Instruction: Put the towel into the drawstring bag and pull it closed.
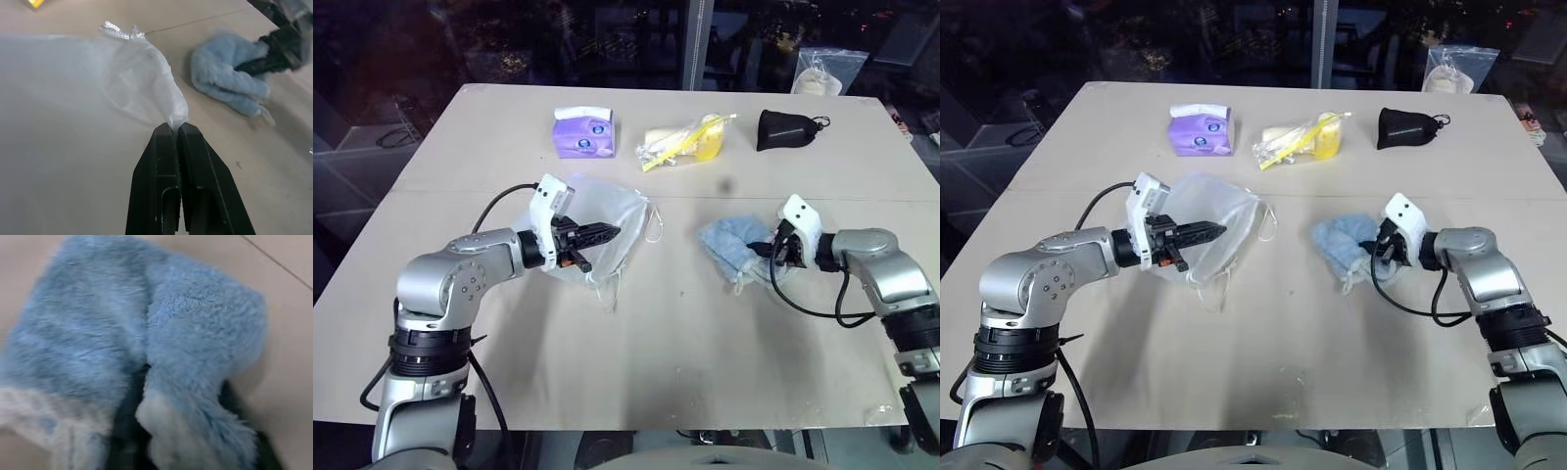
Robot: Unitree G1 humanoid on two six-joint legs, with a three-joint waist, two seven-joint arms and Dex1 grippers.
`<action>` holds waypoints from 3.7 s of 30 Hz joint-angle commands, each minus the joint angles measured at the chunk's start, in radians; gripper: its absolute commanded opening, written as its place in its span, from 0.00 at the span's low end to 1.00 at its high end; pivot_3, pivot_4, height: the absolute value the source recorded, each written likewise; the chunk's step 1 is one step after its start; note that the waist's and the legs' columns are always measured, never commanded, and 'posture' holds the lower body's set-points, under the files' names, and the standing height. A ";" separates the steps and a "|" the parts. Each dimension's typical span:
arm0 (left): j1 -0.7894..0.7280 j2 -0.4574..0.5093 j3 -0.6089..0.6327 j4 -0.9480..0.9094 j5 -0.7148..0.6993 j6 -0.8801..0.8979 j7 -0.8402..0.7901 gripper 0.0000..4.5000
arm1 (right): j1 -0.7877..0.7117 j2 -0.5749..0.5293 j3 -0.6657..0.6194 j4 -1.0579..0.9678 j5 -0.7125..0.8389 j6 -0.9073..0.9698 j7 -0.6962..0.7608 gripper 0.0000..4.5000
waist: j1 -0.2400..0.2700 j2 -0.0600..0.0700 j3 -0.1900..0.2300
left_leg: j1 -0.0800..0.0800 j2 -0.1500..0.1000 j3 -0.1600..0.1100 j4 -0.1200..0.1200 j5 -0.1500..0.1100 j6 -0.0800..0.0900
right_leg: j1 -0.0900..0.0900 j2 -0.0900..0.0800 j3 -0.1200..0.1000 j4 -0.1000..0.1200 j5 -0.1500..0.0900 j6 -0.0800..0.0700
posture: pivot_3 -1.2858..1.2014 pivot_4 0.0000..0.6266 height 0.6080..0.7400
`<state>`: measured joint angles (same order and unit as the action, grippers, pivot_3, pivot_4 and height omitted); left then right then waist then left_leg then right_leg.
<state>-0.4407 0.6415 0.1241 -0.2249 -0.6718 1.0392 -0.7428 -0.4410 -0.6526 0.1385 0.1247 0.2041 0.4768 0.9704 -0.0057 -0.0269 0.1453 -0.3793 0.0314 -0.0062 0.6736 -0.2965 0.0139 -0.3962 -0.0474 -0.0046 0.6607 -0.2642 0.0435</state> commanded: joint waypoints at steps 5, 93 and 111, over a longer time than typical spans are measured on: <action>-0.023 -0.011 -0.055 -0.001 0.001 -0.051 -0.037 0.00 | 0.095 0.327 -0.044 -0.312 0.291 0.034 -0.071 0.01 | -0.021 0.008 0.005 | 0.000 0.000 -0.001 0.000 0.001 -0.001 | -0.002 0.002 0.002 0.003 0.001 -0.001 | 0.52 0.24 1.00; -0.062 -0.197 -0.051 -0.151 -0.393 -0.070 0.135 0.00 | -0.183 0.778 -0.099 -0.102 0.678 0.089 -0.632 0.01 | -0.038 0.009 0.007 | -0.004 -0.014 -0.026 -0.008 0.006 -0.011 | -0.016 0.009 0.019 0.003 0.006 -0.004 | 0.52 0.24 1.00; -0.041 -0.066 0.088 0.020 -0.362 -0.048 0.148 0.00 | -0.087 0.495 0.086 -0.161 0.247 0.066 -0.417 0.72 | -0.028 0.009 0.007 | -0.004 -0.018 -0.029 -0.006 0.009 -0.015 | -0.017 0.008 0.020 0.001 0.008 -0.002 | 0.52 0.24 1.00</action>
<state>-0.4465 0.5287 0.1133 -0.2466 -1.0623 1.0291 -0.6035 -0.5585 -0.1129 0.2289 0.0379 0.4517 0.5074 0.5111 -0.0334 -0.0181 0.1527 -0.3832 0.0129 -0.0350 0.6673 -0.2880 -0.0009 -0.4128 -0.0392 0.0161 0.6618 -0.2564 0.0418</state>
